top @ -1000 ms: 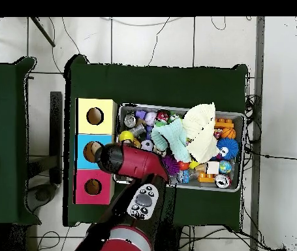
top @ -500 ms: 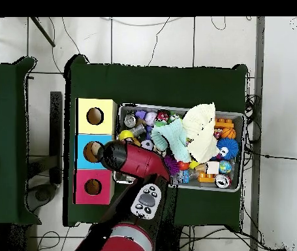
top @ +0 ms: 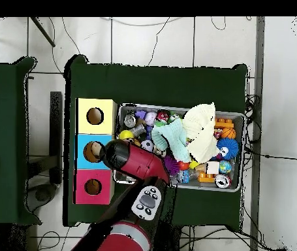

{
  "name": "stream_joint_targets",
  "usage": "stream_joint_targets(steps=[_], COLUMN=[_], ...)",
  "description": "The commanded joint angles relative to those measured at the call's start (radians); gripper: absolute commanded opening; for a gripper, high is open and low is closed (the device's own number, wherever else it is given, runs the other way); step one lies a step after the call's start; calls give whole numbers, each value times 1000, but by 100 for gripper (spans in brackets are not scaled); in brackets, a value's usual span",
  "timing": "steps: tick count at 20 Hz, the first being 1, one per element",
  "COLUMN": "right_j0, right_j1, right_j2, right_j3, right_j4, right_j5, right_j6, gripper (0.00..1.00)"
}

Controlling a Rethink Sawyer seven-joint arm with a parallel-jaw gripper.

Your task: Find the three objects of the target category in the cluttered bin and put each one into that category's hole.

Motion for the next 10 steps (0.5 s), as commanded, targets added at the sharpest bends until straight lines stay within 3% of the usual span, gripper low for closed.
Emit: stream_joint_targets(steps=[1,10], right_j0=[18,29], right_j1=[84,151], right_j2=[106,121], right_j3=[17,15], right_j4=[120,168], right_j5=[-56,-161], right_j6=[296,262], gripper=[100,100])
